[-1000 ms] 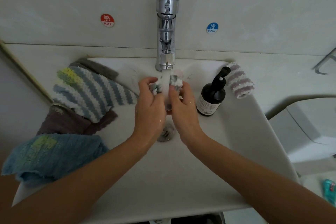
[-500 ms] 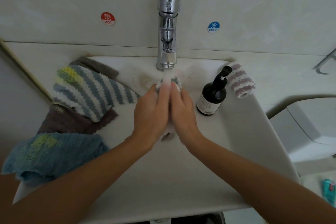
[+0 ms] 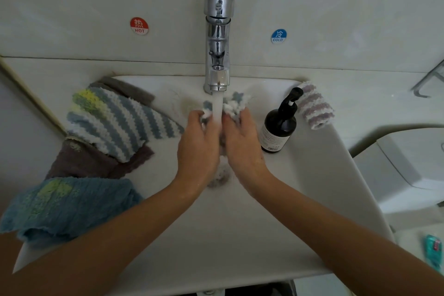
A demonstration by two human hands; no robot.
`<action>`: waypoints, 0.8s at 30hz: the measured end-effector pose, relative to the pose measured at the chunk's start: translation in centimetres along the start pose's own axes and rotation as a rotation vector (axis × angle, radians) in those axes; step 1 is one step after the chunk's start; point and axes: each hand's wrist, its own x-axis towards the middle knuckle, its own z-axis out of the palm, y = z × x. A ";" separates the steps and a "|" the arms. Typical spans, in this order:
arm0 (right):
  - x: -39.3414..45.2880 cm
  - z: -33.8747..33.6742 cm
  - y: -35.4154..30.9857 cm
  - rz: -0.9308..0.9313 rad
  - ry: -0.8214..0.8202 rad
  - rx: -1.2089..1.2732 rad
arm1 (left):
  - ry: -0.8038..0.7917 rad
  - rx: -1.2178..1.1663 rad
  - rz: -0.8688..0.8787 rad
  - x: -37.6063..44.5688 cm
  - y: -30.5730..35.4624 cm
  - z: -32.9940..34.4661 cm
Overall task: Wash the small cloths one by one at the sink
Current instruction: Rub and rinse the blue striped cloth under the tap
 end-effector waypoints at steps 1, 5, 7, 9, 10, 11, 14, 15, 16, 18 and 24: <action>0.1 0.0 0.0 -0.002 0.008 0.015 | -0.025 -0.003 -0.036 0.1 -0.1 0.0; 0.6 -0.2 0.4 -0.033 0.018 -0.035 | -0.126 -0.019 -0.122 -0.3 0.7 -0.1; 0.5 -0.1 0.5 -0.017 -0.002 -0.034 | -0.134 0.016 -0.161 -0.1 0.6 0.0; 0.3 0.0 0.5 -0.026 -0.007 -0.051 | -0.181 0.051 -0.237 0.0 0.7 0.0; 0.3 0.2 0.5 -0.031 -0.004 -0.053 | -0.216 0.059 -0.266 0.0 0.6 0.1; 0.3 0.2 0.5 -0.031 -0.001 -0.043 | -0.241 0.052 -0.278 0.2 0.3 0.2; 0.3 0.2 0.3 -0.005 0.001 0.000 | -0.270 0.030 -0.263 0.2 0.6 0.2; 0.3 0.1 0.2 -0.001 -0.001 0.018 | -0.277 0.029 -0.237 0.1 0.8 0.2; 0.3 -0.1 0.2 0.005 -0.002 0.037 | -0.275 0.023 -0.215 0.0 0.6 0.2; 0.4 -0.4 0.0 0.008 -0.004 0.086 | -0.222 -0.028 -0.203 -0.1 0.4 0.1; 0.6 -0.9 -0.6 0.089 -0.009 0.270 | -0.136 -0.085 -0.138 -0.1 0.5 0.0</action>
